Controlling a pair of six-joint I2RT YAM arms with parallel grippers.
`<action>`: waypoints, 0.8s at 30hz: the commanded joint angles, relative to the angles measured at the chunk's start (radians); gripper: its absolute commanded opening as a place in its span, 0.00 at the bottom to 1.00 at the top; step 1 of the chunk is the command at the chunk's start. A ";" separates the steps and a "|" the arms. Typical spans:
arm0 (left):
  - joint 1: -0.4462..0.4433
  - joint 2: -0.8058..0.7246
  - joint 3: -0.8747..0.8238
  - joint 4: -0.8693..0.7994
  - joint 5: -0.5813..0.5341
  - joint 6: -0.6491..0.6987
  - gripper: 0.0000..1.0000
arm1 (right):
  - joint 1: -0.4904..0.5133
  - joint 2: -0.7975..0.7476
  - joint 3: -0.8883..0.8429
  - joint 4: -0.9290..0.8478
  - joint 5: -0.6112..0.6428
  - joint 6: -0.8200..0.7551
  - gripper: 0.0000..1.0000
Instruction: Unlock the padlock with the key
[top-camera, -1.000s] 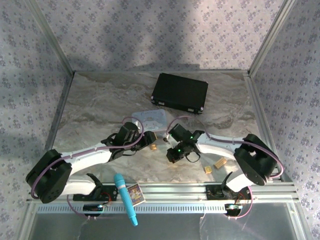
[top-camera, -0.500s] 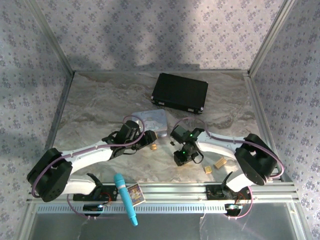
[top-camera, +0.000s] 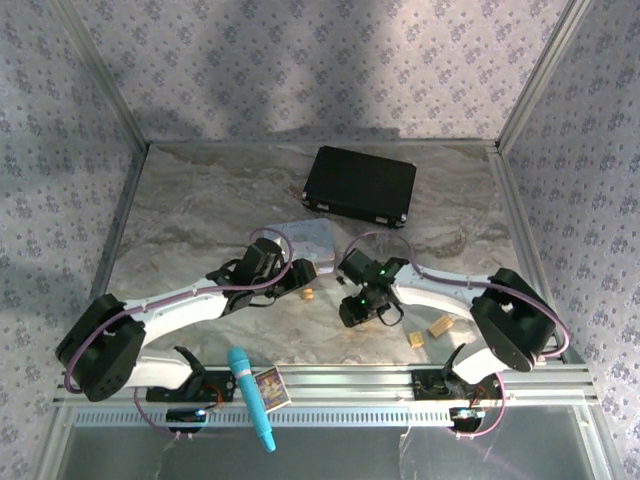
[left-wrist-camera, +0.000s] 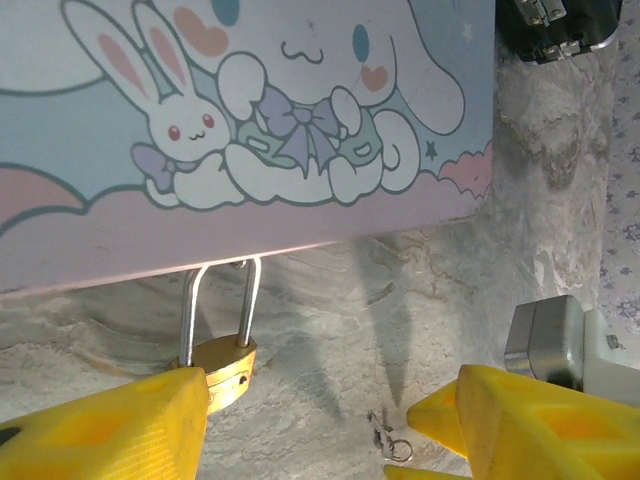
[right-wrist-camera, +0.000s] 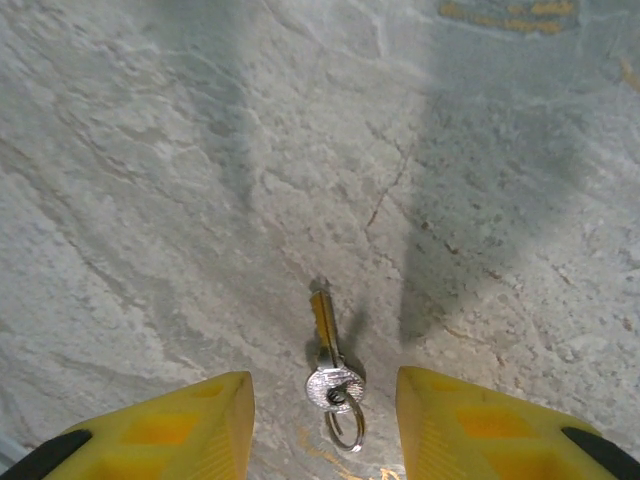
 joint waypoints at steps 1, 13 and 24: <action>-0.011 0.006 0.025 -0.022 -0.017 0.017 0.67 | 0.014 0.001 -0.023 -0.023 0.040 0.021 0.42; -0.015 0.026 0.034 -0.019 -0.019 0.012 0.67 | 0.095 0.043 -0.020 -0.064 0.131 0.054 0.27; -0.018 0.020 0.034 -0.014 -0.023 0.013 0.67 | 0.092 -0.012 -0.076 -0.002 0.078 0.069 0.02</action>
